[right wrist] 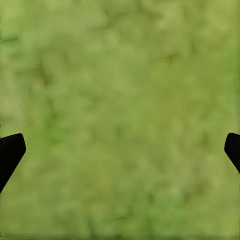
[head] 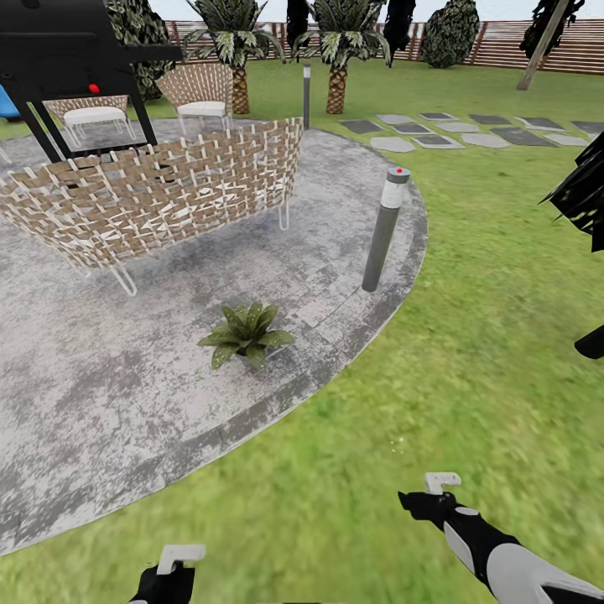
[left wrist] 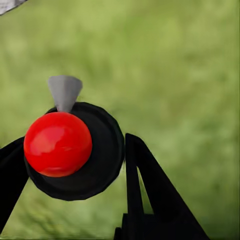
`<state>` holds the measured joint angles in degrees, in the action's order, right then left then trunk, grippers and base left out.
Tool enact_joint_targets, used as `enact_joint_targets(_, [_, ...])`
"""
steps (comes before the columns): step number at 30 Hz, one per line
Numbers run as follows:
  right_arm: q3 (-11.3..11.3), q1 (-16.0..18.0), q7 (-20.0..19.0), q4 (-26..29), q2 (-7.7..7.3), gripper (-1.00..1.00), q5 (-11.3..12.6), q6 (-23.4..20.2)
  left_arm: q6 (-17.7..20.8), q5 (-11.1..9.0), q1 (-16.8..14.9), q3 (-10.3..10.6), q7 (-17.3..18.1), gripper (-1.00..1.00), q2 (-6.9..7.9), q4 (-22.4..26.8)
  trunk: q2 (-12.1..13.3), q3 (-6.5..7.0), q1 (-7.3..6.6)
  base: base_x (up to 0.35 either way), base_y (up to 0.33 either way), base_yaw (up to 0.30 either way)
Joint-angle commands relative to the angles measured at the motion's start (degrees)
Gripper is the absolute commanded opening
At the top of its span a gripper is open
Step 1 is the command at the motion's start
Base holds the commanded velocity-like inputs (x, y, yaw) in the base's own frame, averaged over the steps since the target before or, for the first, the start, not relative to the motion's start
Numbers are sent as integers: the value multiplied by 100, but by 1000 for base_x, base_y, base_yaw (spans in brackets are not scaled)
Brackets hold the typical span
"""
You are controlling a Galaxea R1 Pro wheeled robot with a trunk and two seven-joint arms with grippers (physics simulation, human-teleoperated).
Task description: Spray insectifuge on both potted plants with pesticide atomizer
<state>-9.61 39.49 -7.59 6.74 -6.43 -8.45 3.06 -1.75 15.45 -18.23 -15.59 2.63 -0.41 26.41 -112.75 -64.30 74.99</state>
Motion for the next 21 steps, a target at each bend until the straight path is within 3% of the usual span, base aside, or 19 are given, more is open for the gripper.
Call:
enact_joint_targets(1, [-50, 1, -22, -5, 4, 100, -60, 21, -18, 54, -3, -40, 29, -100, -4, -15, -1, -3, -1, 0, 0, 0])
enact_joint_targets(6, [-45, 2, -11, -20, 18, 100, -90, 19, -18, 54, -1, -41, 27, -100, -3, -41, -1, -3, -1, 0, 0, 0])
enact_joint_targets(14, [-46, 1, 3, -479, 28, 100, -95, 22, -18, 54, 3, -41, 27, -100, -3, -137, -1, -3, -1, 0, 0, 0])
enact_joint_targets(21, [-49, 0, 3, -497, 28, 100, -95, 22, -18, 54, 3, -39, 29, -100, -11, -467, -1, -3, -1, 0, 0, 0])
